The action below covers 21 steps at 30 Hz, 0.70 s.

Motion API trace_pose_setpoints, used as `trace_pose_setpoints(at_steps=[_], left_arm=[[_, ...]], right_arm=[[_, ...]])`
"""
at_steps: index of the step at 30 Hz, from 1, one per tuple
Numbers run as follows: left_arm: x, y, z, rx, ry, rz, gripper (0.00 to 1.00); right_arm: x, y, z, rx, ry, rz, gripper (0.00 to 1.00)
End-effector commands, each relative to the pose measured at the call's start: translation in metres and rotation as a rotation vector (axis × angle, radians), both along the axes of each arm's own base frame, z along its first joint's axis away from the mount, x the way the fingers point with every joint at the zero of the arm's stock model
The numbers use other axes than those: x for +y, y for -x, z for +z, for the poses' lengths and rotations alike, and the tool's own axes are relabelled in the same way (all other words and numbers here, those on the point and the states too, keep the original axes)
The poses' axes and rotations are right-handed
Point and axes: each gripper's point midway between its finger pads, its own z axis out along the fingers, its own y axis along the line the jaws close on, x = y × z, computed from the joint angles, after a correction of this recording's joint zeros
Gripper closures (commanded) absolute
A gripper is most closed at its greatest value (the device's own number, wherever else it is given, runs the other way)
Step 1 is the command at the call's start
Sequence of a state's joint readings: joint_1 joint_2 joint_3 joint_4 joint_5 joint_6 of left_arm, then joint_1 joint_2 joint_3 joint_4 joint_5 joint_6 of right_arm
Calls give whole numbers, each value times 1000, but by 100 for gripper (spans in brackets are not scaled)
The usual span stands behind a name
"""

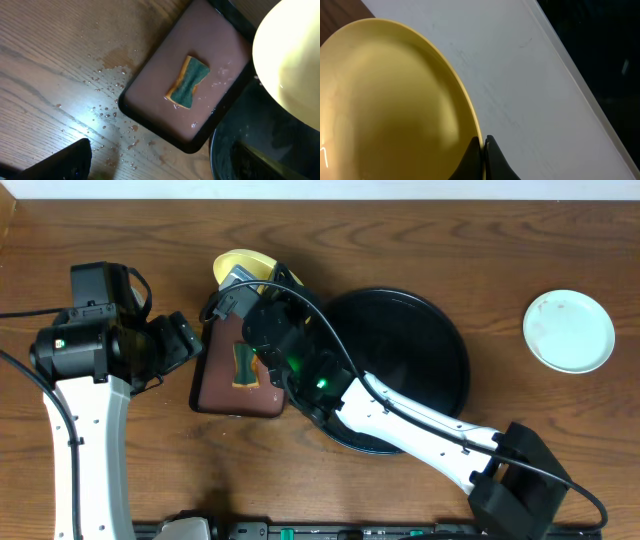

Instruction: Clean dirty plates on tray and stack at the side

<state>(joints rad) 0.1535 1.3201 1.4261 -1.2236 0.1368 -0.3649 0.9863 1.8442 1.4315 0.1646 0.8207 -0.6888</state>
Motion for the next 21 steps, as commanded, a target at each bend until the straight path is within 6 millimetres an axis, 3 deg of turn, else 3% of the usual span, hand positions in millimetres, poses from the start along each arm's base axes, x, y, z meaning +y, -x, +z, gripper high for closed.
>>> trace_pose_setpoints(at_steps=[1, 10, 12, 15, 16, 19, 21], left_arm=[[0, -2, 6, -17, 2, -8, 11], [0, -2, 6, -17, 2, -8, 11], [0, -2, 6, -17, 2, -8, 11], [0, -2, 6, -17, 2, -8, 11], [0, -2, 6, -17, 2, -8, 11], [0, -2, 6, -17, 2, -8, 11], [0, -2, 6, -17, 2, -8, 11]], right_arm=[[0, 8, 29, -39, -43, 1, 99], [0, 11, 30, -53, 15, 0, 99], [-8, 5, 36, -61, -101, -49, 99], [10, 15, 22, -16, -8, 52, 99], [13, 19, 19, -17, 34, 64, 99], [8, 16, 17, 2, -51, 24, 99], [16, 24, 7, 30, 31, 82, 99]])
